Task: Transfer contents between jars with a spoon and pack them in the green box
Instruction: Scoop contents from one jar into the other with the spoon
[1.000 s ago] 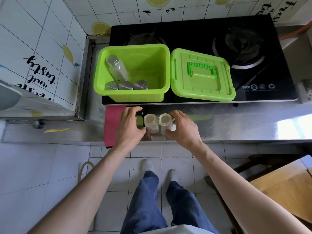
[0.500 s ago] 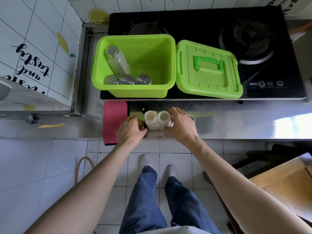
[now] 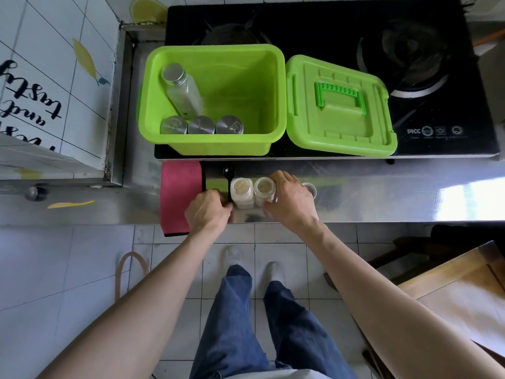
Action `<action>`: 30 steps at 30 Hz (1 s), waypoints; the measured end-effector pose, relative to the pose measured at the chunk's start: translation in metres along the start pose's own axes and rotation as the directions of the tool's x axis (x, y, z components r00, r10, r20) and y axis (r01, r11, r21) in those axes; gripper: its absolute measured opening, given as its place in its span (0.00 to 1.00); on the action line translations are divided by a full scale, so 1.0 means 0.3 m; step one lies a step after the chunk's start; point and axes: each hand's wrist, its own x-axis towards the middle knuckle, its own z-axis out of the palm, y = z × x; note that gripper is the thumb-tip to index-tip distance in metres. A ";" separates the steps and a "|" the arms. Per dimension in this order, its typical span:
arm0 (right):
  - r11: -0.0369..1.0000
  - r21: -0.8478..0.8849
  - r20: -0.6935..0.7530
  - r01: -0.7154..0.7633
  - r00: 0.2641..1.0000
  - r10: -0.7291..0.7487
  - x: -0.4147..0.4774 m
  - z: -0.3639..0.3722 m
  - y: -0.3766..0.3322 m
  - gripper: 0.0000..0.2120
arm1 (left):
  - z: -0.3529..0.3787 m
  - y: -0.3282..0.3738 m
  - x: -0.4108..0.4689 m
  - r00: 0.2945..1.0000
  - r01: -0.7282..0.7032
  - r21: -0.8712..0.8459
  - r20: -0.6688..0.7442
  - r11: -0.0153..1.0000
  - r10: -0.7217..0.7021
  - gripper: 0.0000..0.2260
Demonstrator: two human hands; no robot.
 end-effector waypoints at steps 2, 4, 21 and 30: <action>1.000 -0.007 0.005 -0.004 1.000 0.004 0.001 0.003 -0.001 0.20 | 0.002 0.001 0.002 1.000 0.025 -0.028 0.011 0.999 -0.025 0.08; 1.000 -0.011 -0.001 -0.004 1.000 0.004 0.002 0.008 -0.001 0.20 | 0.003 0.003 0.003 0.999 0.045 -0.044 0.026 0.998 -0.044 0.08; 1.000 -0.002 -0.093 0.016 0.996 -0.016 -0.064 -0.043 -0.012 0.31 | -0.085 -0.035 -0.116 0.981 0.176 -0.768 0.192 0.616 -0.040 0.06; 0.978 0.200 -0.072 0.058 0.996 -0.045 -0.102 -0.106 -0.138 0.13 | -0.159 0.004 -0.183 0.935 0.347 -0.881 0.349 0.322 -0.054 0.06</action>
